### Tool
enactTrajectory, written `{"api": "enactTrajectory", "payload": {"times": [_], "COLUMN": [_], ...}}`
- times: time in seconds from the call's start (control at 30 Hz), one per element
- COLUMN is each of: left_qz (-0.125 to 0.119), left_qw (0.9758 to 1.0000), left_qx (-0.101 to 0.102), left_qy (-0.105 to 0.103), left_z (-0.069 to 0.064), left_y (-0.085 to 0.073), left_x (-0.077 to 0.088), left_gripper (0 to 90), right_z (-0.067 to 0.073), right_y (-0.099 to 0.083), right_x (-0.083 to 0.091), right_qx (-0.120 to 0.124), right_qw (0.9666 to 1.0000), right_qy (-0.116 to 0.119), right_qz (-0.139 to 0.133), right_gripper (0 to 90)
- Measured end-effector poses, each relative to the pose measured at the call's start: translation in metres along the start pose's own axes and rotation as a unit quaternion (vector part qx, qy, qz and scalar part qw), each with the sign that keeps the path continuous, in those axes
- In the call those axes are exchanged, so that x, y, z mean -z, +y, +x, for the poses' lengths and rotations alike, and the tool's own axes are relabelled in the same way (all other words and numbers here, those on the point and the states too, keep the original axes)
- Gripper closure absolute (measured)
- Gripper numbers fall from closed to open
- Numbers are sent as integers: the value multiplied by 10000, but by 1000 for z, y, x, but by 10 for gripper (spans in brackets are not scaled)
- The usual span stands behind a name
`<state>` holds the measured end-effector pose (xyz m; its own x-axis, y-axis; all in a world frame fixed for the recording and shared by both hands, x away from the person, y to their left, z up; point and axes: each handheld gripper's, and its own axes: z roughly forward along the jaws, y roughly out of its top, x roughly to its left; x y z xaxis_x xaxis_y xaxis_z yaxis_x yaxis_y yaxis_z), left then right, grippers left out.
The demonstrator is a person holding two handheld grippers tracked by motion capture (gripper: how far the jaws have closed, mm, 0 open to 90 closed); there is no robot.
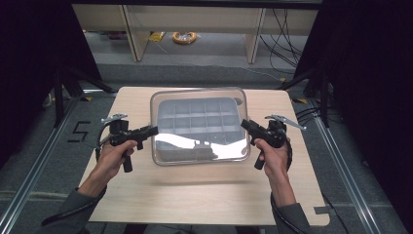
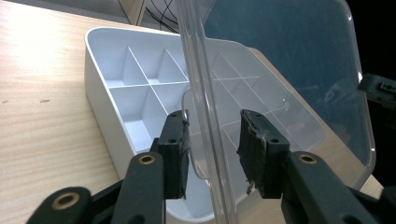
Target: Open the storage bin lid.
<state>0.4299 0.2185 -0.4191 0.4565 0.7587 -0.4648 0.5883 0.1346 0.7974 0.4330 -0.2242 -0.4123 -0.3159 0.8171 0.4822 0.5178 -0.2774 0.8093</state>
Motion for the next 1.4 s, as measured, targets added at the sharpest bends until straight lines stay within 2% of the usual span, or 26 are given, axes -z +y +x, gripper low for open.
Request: {"api": "enactTrajectory", "payload": {"times": [0.07,0.1,0.17,0.2,0.23,0.27,0.3,0.33,0.47,0.5,0.53,0.7,0.77,0.8,0.83,0.87,1.0,1.03,1.1,1.17,1.2,1.23,1.27,1.33,1.37,1.4], "left_qz": [12,18,31,41,38,62,72,72,150,127,105,166,201,146,215,178,241,219,308,298,295,296,309,270,335,335], "left_qw": [10000,10000,10000,10000,10000,10000,10000,10000,9998,9999,9999,9998,9998,9998,9997,9997,9997,9997,9994,9995,9995,9995,9994,9996,9994,9994], "left_qx": [-29,-37,-27,-41,-42,-49,-46,-46,-67,-47,-42,-58,-46,-32,-64,-67,-71,-83,-139,-88,-73,-61,-68,-42,-56,-56], "left_qy": [-39,-66,-56,-65,-80,-46,-42,-42,-67,-51,-80,-116,-66,-102,-57,-125,-65,-97,-69,-53,-111,-112,-125,-87,-70,-70], "left_z": [-2,-2,-3,-3,-3,-3,-2,-2,-1,-1,-2,-2,-4,-4,-5,-5,-8,-8,-9,-9,-9,-9,-8,-10,-10,-10], "left_y": [-3,-4,-7,-8,-10,-12,-14,-14,-21,-22,-23,-29,-32,-34,-35,-36,-44,-46,-52,-56,-58,-60,-62,-65,-66,-66], "left_x": [2,3,5,6,6,8,9,9,14,15,15,18,19,19,21,21,26,27,30,31,32,32,33,35,36,36], "left_gripper": [622,622,621,621,621,621,621,622,621,621,621,615,614,614,614,614,613,613,612,612,612,612,612,611,611,610], "right_z": [-2,0,-3,0,-1,0,-1,2,1,-1,2,1,3,1,2,5,2,5,2,5,2,2,6,3,7,4], "right_y": [-3,-4,-6,-7,-8,-10,-11,-13,-19,-20,-22,-27,-29,-31,-32,-34,-40,-43,-47,-52,-54,-56,-58,-61,-63,-64], "right_x": [2,3,5,5,6,6,7,8,9,9,10,15,17,18,19,22,27,29,30,33,33,34,36,38,40,41], "right_qx": [-24,-166,61,-113,9,-85,49,-97,-3,129,-77,106,60,174,155,-25,133,-38,139,-49,136,151,-72,159,-3,172], "right_qw": [10000,9998,10000,9999,9999,9999,9999,9998,9998,9996,9996,9996,9996,9995,9995,9995,9993,9993,9993,9989,9991,9988,9987,9988,9987,9987], "right_qy": [-28,5,-2,-2,-26,53,16,22,29,39,24,19,2,8,11,28,0,15,51,-14,60,-49,-29,-14,-13,20], "right_qz": [59,87,65,87,100,128,129,164,221,229,268,277,289,274,284,324,345,374,353,456,407,464,512,466,518,470], "right_gripper": [638,638,638,638,638,637,637,637,634,634,634,633,633,634,634,633,633,633,631,631,630,630,631,631,631,630]}}
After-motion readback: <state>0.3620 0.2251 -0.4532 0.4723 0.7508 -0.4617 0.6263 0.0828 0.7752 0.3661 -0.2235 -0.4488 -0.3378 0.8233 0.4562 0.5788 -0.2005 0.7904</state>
